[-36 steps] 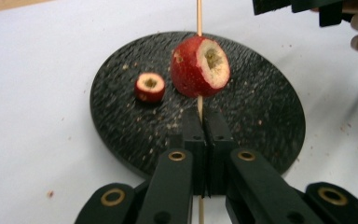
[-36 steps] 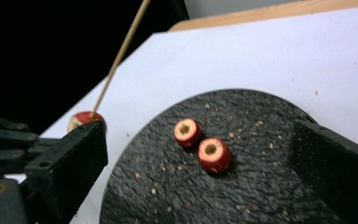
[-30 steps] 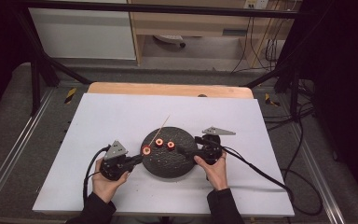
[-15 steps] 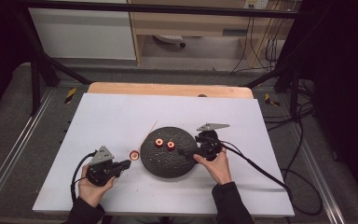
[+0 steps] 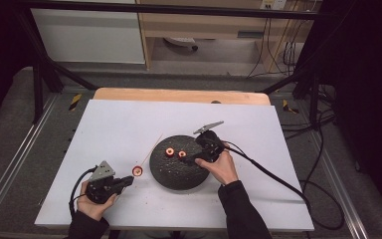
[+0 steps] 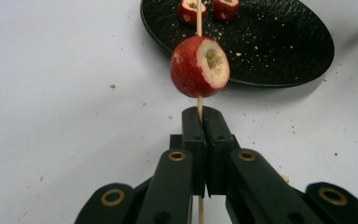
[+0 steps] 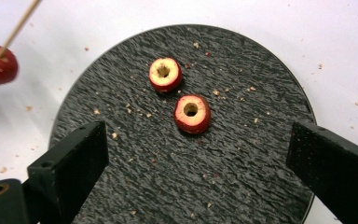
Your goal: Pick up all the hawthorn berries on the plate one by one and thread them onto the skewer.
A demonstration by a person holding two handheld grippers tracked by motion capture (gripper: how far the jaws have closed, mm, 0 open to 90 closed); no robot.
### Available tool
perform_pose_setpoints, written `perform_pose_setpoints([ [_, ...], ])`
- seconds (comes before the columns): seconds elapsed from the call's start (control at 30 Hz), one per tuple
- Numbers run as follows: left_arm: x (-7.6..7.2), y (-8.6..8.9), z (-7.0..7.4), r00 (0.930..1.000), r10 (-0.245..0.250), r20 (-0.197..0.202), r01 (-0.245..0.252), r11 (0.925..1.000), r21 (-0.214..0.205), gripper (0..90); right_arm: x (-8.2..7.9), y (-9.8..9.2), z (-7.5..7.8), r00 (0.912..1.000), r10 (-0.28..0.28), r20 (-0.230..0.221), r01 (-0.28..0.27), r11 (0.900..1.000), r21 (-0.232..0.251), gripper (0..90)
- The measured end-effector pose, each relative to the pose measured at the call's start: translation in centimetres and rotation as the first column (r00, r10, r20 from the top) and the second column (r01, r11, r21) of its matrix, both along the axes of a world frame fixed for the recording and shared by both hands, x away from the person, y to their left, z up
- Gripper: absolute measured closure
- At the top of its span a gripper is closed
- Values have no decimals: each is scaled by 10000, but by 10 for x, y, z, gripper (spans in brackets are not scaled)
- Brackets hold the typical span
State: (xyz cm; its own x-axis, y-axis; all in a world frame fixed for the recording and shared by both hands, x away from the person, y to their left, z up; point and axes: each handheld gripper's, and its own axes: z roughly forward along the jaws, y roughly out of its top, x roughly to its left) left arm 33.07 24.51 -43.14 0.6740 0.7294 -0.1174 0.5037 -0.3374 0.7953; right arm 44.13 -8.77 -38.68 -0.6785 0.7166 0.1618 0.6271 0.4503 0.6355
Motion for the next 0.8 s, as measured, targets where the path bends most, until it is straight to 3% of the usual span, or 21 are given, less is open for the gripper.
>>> perform_pose_setpoints([
  [0.37,-1,1,0,10000,-33,-5,33,10000,25,887,16,23,-11,9992,160,-362,-187,9969,-769,134],
  [0.8,-1,-1,-1,10000,-66,-27,66,10000,23,887,28,43,-15,9970,419,-651,-527,9833,-1744,336],
])
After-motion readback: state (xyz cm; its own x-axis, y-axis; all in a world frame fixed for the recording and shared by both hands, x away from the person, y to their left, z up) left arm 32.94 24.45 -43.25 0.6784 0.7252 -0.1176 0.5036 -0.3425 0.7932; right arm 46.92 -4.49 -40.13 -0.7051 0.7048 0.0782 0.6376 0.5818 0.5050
